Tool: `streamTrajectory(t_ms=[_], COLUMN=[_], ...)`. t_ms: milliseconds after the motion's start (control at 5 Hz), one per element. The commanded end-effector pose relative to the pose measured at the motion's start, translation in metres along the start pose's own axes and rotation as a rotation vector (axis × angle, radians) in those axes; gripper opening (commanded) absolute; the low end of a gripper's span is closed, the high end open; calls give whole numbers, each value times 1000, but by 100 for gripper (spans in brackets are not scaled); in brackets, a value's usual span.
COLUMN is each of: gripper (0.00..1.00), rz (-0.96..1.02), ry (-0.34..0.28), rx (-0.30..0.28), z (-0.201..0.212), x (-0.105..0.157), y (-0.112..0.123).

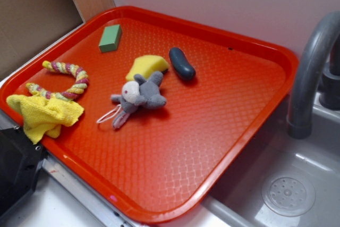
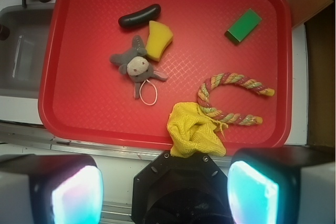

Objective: Grab the green block.

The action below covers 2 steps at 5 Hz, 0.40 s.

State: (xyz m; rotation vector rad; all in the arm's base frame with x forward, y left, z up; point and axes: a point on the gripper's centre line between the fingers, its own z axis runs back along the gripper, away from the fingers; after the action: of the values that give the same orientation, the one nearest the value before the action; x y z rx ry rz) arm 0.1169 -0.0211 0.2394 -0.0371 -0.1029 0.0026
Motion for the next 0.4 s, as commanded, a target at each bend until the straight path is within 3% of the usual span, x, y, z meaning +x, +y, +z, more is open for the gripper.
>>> streamTrajectory(t_ms=[0,200], gripper=[100,100], rz=[0,218], ry=[0,-33], rx=[0,3], z=[0,-18], x=[0,6], y=[0,2])
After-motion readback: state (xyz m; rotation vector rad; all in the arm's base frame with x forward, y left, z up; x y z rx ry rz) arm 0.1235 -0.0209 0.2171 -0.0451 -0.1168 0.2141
